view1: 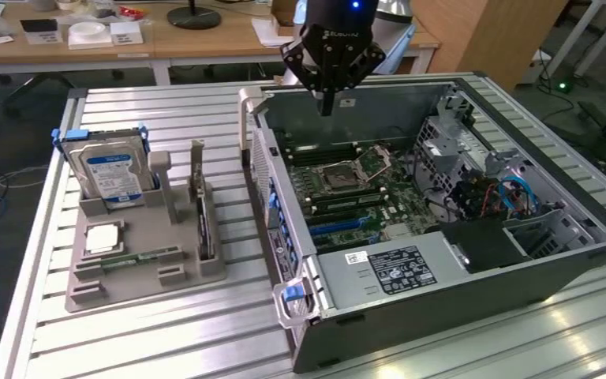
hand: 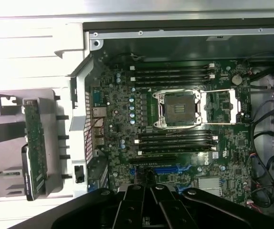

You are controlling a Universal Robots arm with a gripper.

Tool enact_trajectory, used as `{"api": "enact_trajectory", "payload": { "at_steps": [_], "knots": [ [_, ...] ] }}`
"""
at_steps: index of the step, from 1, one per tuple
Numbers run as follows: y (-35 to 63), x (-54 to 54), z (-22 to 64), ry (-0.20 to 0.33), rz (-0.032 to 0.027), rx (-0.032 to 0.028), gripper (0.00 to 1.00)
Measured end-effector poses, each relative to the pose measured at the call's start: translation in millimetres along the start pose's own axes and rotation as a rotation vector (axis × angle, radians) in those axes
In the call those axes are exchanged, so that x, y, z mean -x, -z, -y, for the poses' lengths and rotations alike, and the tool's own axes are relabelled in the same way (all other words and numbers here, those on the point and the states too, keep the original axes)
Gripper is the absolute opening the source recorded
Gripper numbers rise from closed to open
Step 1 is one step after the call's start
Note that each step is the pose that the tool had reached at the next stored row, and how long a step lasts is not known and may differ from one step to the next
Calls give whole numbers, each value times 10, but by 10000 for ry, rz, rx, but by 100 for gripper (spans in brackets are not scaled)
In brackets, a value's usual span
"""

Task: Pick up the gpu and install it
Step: 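Reach for the gpu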

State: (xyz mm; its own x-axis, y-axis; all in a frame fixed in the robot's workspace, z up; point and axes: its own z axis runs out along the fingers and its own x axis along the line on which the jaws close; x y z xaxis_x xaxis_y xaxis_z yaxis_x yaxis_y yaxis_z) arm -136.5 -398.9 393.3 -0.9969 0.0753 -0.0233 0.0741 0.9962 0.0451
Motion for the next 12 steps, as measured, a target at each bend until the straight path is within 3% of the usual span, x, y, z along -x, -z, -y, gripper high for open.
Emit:
{"api": "enact_trajectory", "payload": {
  "at_steps": [12],
  "knots": [
    [4,-149,11,0,0,0,11]
  ]
}}
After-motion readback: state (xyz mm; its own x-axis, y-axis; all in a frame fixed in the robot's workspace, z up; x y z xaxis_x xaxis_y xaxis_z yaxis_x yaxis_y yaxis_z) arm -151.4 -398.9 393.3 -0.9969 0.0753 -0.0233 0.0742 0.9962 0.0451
